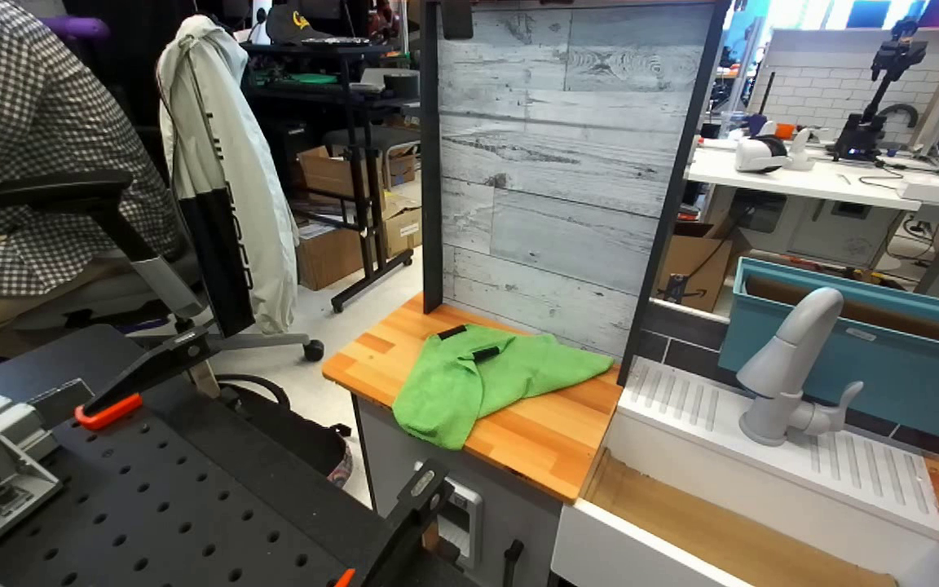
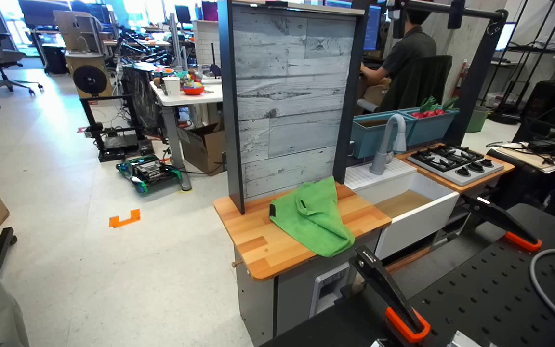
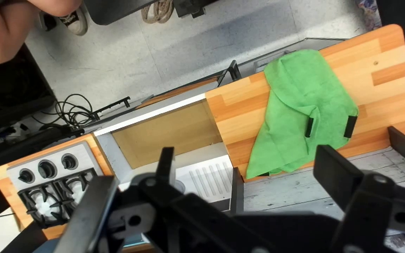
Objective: Fold the green towel from left to right then bottom to top
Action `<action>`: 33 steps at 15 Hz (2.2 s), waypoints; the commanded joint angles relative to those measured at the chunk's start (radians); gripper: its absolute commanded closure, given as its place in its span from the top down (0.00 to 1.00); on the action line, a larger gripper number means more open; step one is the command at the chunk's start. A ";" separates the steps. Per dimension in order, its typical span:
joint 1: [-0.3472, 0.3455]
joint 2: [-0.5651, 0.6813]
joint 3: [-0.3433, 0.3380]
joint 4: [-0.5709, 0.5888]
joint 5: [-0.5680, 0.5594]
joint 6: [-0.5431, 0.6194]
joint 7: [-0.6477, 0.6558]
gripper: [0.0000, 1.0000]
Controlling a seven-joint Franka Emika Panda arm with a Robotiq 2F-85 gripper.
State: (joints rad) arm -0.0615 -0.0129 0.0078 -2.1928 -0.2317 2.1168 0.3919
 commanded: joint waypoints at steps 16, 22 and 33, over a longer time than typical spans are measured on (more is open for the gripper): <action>0.152 0.476 -0.023 0.133 0.099 0.569 0.256 1.00; 0.131 0.632 0.027 0.222 0.294 0.626 0.138 1.00; 0.160 0.922 0.020 0.478 0.456 0.584 0.078 1.00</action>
State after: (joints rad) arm 0.0821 0.8336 0.0413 -1.8098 0.1934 2.7393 0.4804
